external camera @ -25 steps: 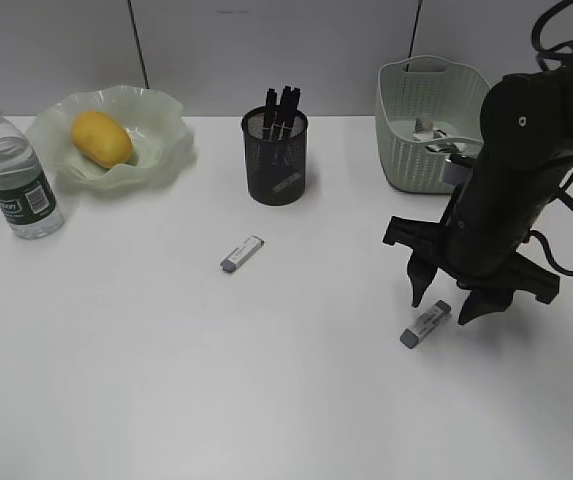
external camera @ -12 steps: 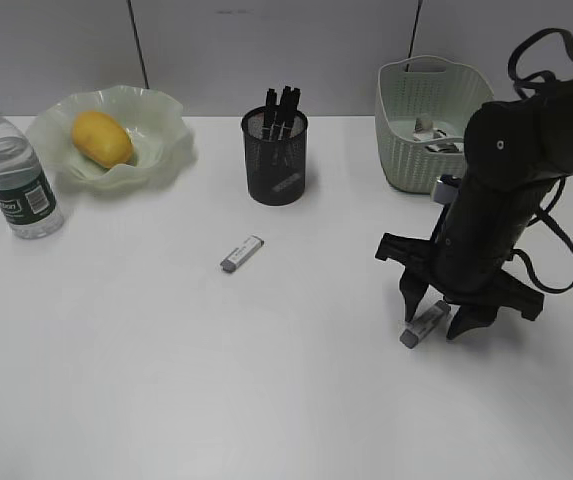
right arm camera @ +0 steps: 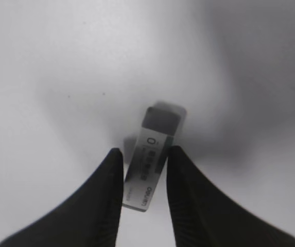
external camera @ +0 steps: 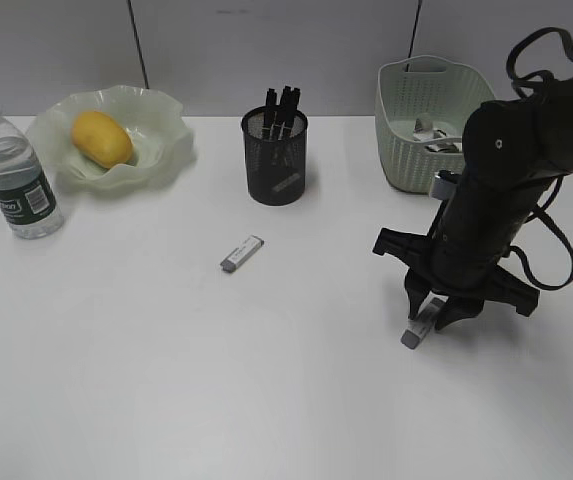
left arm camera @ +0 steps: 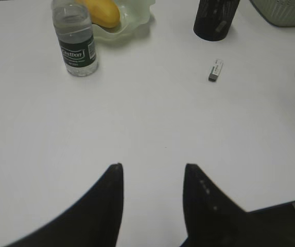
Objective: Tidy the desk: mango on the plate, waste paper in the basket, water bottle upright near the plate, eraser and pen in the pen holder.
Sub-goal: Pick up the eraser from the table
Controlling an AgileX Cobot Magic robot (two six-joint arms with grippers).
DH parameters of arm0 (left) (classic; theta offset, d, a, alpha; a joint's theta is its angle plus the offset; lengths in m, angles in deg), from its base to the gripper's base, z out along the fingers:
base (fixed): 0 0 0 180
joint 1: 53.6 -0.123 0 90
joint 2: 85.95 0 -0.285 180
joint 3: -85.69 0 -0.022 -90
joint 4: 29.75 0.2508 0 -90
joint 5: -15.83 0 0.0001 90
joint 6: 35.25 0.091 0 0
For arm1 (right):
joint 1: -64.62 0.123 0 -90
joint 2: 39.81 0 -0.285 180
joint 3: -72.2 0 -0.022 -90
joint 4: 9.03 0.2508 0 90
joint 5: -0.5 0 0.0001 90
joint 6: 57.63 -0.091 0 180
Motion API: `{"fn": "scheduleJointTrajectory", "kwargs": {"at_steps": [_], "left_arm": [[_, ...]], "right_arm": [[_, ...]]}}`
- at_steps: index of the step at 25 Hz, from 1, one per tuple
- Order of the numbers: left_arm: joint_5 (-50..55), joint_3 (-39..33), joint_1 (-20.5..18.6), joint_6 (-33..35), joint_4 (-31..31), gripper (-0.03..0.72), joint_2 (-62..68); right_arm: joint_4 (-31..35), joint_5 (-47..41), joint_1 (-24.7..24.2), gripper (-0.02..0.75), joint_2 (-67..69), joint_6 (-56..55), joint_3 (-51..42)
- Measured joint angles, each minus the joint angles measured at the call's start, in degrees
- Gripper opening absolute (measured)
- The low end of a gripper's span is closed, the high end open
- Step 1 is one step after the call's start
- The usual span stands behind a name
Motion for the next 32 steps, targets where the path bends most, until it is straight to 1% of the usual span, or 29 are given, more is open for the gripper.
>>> {"fn": "scheduleJointTrajectory", "kwargs": {"at_steps": [29, 32], "left_arm": [[0.0, 0.0, 0.0, 0.0, 0.0, 0.298, 0.0], [0.0, 0.0, 0.0, 0.0, 0.0, 0.298, 0.0]], "right_arm": [[0.45, 0.0, 0.0, 0.246, 0.87, 0.55, 0.0], [0.45, 0.0, 0.0, 0.224, 0.87, 0.6, 0.0]]}}
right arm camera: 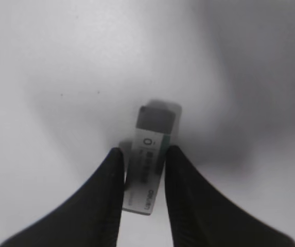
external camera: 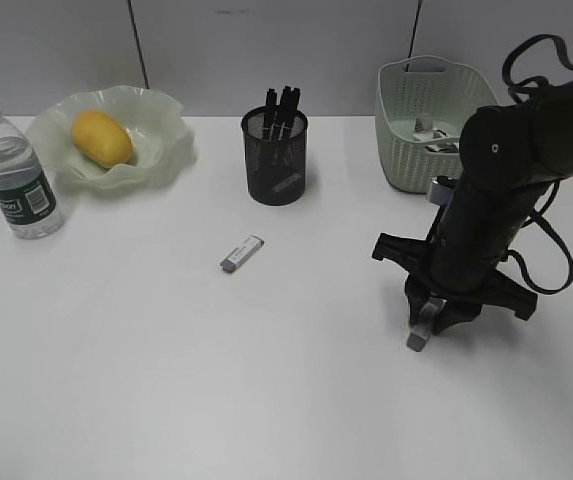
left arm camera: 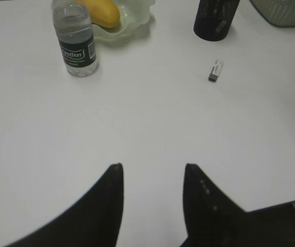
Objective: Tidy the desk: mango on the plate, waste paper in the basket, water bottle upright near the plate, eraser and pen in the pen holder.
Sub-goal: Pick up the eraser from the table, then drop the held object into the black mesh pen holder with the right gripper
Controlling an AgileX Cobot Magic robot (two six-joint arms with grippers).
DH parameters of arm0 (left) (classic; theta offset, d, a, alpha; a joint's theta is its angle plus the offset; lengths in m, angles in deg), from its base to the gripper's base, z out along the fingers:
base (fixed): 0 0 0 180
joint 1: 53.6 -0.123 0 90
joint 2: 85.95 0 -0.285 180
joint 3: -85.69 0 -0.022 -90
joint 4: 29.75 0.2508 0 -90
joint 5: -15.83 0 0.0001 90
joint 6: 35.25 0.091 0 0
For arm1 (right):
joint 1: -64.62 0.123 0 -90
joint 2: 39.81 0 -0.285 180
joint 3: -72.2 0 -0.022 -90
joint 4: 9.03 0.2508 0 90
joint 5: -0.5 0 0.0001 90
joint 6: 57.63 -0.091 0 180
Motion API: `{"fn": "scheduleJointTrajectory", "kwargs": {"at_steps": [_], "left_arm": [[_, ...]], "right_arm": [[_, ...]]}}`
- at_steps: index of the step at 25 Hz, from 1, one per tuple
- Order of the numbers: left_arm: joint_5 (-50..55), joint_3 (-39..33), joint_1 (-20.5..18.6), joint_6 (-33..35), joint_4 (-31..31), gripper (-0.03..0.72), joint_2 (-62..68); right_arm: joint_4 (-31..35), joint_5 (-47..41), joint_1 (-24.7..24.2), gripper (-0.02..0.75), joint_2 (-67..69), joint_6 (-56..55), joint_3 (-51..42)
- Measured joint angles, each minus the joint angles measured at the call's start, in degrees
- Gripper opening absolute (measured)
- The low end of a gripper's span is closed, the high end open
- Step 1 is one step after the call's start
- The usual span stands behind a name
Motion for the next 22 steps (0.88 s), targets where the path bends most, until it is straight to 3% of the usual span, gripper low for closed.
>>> {"fn": "scheduleJointTrajectory", "kwargs": {"at_steps": [3, 11, 18, 22], "left_arm": [[0.0, 0.0, 0.0, 0.0, 0.0, 0.298, 0.0], [0.0, 0.0, 0.0, 0.0, 0.0, 0.298, 0.0], [0.0, 0.0, 0.0, 0.0, 0.0, 0.293, 0.0], [0.0, 0.0, 0.0, 0.0, 0.0, 0.292, 0.0]], "right_arm": [[0.0, -0.05, 0.0, 0.176, 0.0, 0.49, 0.0], [0.79, -2.35, 0.12, 0.172, 0.0, 6.69, 2.19], [1.25, -10.47, 1.52, 0.172, 0.05, 16.84, 20.89], [1.25, -9.58, 1.59, 0.172, 0.05, 19.54, 35.02]]}}
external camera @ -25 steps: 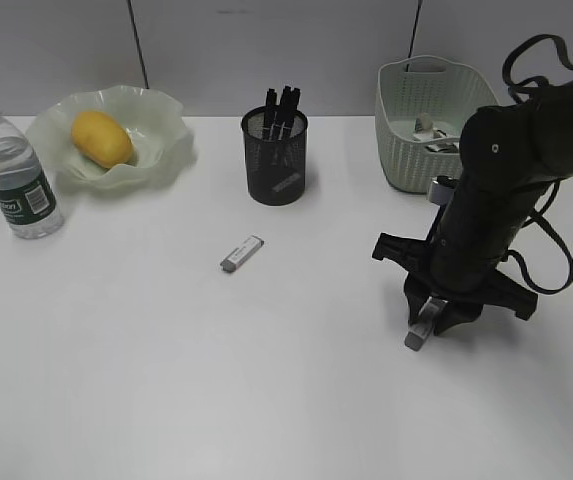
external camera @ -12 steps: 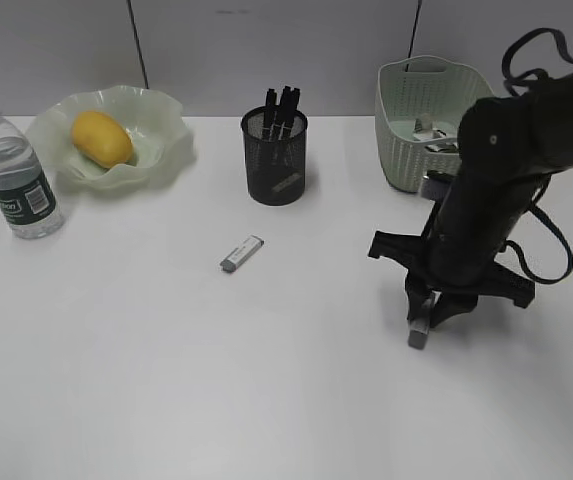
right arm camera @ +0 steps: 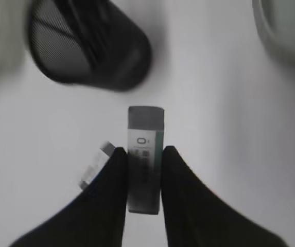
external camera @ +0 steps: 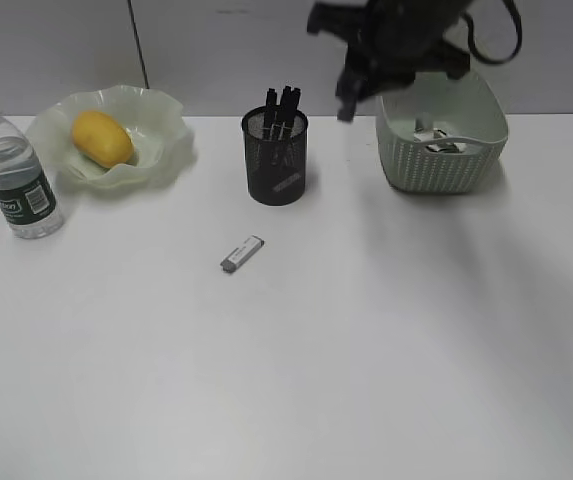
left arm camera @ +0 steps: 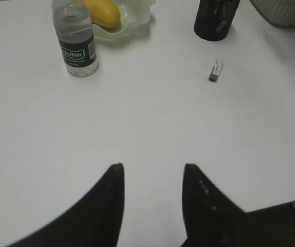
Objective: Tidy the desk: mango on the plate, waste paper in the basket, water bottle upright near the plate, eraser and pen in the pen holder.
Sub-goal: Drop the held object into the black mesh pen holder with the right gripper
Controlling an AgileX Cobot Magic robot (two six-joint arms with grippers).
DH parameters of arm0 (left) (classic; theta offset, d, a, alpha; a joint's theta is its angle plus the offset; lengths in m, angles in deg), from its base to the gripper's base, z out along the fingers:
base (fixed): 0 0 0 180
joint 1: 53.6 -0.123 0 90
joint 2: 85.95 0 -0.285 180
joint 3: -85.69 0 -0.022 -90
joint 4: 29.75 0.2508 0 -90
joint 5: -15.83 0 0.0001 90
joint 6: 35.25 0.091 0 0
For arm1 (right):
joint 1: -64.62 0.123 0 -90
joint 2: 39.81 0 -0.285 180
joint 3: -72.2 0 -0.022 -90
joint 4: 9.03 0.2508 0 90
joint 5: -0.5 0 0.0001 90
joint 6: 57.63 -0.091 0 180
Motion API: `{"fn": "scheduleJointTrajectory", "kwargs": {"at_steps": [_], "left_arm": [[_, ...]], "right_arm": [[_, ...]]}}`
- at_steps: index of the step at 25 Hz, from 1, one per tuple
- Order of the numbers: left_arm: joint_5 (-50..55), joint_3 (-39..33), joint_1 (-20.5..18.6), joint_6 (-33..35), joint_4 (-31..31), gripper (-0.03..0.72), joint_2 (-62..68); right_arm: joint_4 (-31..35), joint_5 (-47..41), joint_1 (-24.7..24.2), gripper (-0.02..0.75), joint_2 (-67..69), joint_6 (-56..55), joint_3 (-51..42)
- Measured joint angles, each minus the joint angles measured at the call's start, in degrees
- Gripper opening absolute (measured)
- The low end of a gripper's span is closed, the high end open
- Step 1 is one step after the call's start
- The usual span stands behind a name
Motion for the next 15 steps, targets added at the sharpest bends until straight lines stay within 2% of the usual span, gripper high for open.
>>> {"fn": "scheduleJointTrajectory", "kwargs": {"at_steps": [6, 11, 15], "left_arm": [[0.0, 0.0, 0.0, 0.0, 0.0, 0.292, 0.0], [0.0, 0.0, 0.0, 0.0, 0.0, 0.292, 0.0], [0.0, 0.0, 0.0, 0.0, 0.0, 0.292, 0.0]], "right_arm": [[1.27, 6.46, 0.0, 0.172, 1.7, 1.31, 10.39], [5.96, 10.44, 0.0, 0.172, 6.77, 4.49, 11.0], [6.89, 14.52, 0.11, 0.174, 10.14, 5.66, 11.0]]}}
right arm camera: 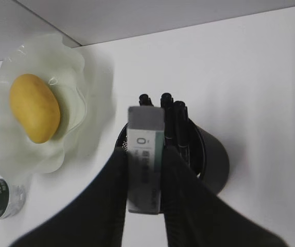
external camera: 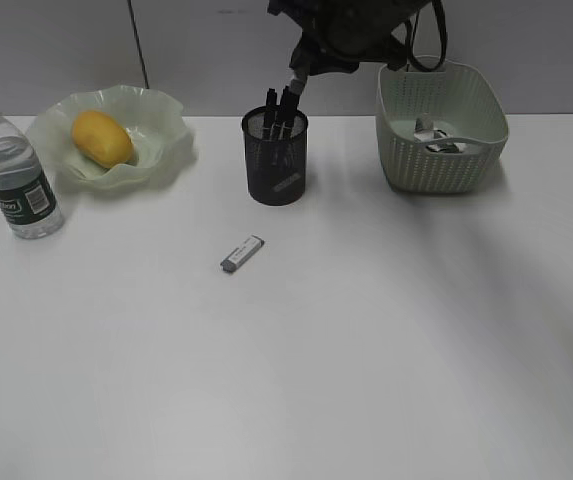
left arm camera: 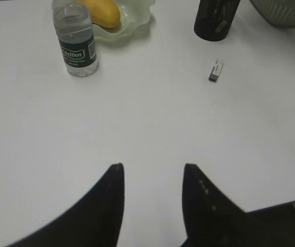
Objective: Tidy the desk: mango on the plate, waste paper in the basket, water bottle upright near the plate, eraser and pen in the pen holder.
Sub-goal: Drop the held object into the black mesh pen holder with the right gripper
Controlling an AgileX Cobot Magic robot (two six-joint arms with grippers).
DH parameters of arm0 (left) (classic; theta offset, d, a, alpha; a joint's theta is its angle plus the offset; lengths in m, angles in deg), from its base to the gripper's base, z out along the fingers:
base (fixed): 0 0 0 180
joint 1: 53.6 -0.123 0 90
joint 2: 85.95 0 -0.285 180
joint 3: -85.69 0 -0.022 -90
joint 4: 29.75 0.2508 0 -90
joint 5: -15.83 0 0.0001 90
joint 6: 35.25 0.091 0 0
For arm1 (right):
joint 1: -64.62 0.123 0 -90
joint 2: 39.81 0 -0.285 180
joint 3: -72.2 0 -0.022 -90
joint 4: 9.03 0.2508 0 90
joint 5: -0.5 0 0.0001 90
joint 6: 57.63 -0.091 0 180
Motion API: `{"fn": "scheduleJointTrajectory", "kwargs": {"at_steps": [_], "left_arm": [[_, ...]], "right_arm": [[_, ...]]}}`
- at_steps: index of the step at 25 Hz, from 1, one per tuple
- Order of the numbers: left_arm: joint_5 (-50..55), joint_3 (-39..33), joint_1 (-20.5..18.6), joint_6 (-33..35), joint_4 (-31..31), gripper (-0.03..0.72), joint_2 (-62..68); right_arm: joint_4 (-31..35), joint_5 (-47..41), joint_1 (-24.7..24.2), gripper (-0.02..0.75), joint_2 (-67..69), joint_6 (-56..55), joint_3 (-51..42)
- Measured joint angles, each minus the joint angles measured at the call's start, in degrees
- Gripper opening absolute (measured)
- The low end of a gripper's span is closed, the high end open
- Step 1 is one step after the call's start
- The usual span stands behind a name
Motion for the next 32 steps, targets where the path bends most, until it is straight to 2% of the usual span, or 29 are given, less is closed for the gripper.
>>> {"fn": "scheduleJointTrajectory", "kwargs": {"at_steps": [12, 20, 24, 32], "left_arm": [[0.0, 0.0, 0.0, 0.0, -0.04, 0.29, 0.0], [0.0, 0.0, 0.0, 0.0, -0.04, 0.284, 0.0], [0.0, 0.0, 0.0, 0.0, -0.04, 0.283, 0.0], [0.0, 0.0, 0.0, 0.0, -0.04, 0.281, 0.0]], "right_arm": [[-1.16, 10.14, 2.57, 0.191, 7.22, 0.69, 0.0], [-2.21, 10.23, 2.57, 0.392, 8.23, 0.73, 0.33], [-2.32, 3.88, 2.57, 0.417, 8.1, 2.64, 2.71], [-2.44, -19.9, 2.57, 0.417, 2.15, 14.02, 8.53]]}}
